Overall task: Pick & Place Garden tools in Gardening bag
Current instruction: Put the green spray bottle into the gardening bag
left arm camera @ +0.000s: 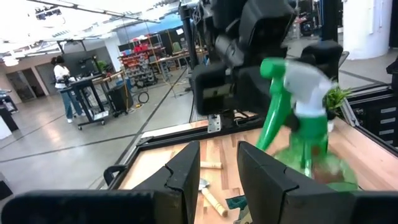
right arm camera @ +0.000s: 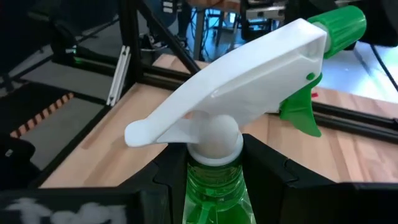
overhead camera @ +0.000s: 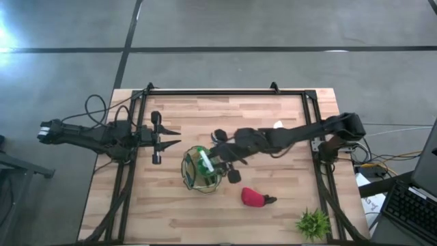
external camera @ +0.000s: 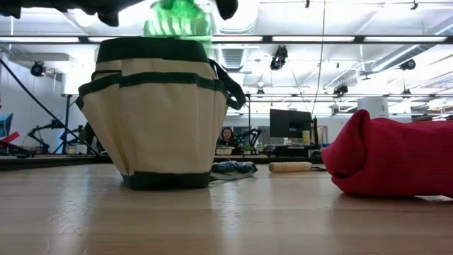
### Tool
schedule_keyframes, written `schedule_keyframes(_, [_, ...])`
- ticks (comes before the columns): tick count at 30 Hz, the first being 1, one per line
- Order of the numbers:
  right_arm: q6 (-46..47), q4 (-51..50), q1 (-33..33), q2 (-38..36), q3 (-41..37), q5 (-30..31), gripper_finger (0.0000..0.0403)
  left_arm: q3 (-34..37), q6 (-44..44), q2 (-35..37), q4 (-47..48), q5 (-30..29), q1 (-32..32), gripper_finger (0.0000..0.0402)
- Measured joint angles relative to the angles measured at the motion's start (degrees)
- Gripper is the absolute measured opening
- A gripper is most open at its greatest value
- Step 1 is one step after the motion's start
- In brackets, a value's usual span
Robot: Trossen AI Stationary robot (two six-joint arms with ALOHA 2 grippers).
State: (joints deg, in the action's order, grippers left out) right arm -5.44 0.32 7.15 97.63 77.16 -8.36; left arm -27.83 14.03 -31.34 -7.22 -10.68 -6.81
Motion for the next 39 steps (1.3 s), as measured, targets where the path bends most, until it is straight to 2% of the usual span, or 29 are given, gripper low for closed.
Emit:
schedule_keyframes(7, [-1.1, 1.7, -2.4, 5.3, 3.4, -4.2, 0.0115, 0.0, 1.3, 1.7, 0.1, -7.8, 0.0, 0.0110])
schedule_keyframes(26, [3.1, 2.7, -8.2, 11.4, 2.4, -7.2, 0.0115, 0.0, 1.8, 2.0, 0.9, -7.6, 0.0, 0.0110])
schedule_keyframes(33, [7.2, 6.0, -9.0, 15.2, 2.3, -8.5, 0.0115, 0.0, 1.8, 2.0, 0.8, -7.6, 0.0, 0.0110])
schedule_keyframes(39, [7.2, 6.1, -9.2, 16.4, 2.4, -8.3, 0.0115, 0.0, 1.5, 2.0, 0.9, -7.6, 0.0, 0.0110])
